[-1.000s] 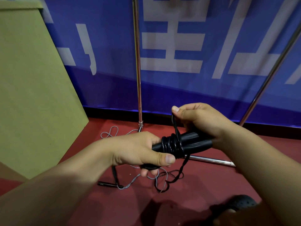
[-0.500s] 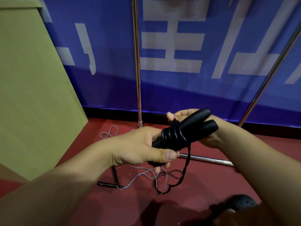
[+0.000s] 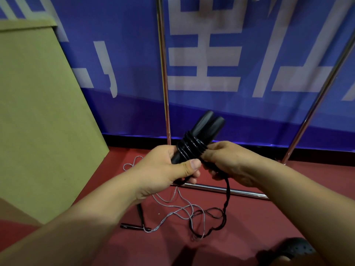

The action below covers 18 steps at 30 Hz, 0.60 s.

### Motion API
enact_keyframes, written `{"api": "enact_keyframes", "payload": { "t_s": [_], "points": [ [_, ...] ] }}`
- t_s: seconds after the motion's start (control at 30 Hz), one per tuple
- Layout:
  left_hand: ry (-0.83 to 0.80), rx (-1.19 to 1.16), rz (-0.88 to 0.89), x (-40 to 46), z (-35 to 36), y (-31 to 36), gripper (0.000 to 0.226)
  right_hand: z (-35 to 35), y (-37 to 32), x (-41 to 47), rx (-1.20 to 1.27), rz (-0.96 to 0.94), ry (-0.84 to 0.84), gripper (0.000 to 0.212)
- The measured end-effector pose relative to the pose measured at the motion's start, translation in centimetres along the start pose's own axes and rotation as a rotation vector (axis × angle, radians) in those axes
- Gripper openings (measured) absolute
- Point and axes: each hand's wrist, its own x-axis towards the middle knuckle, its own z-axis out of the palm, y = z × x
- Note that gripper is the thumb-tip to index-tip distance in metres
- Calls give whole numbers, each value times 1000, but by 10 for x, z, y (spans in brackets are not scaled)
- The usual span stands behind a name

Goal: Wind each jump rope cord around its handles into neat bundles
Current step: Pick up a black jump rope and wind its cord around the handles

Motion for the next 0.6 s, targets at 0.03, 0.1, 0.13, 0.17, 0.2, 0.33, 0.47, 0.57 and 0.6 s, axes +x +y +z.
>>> {"api": "enact_keyframes", "payload": {
  "t_s": [0.03, 0.1, 0.13, 0.17, 0.2, 0.33, 0.47, 0.57, 0.6],
  "points": [
    [40, 4, -13, 2, -1, -2, 6, 1, -1, -1, 18, 15, 23, 30],
    [133, 56, -34, 5, -5, -8, 4, 2, -3, -4, 22, 8, 58, 39],
    [181, 81, -42, 7, -7, -11, 5, 2, -4, -7, 25, -20, 53, 39],
    [225, 99, -52, 10, -9, -14, 6, 3, -5, -10, 29, -53, 34, 37],
    [260, 115, -64, 11, -12, -17, 7, 3, -5, -13, 28, -83, 9, 34],
    [318, 201, -93, 15, -16, -24, 6, 6, -5, -22, -7, -129, -42, 13],
    [333, 253, -104, 14, -13, -22, 8, 2, -5, -27, -70, -122, -27, 6],
    [361, 243, -114, 15, -8, -18, 16, 1, -5, -27, -78, -140, -34, 9],
    [372, 238, -115, 15, -7, -17, 16, 1, -5, -28, -69, -138, -34, 8]
  ]
}}
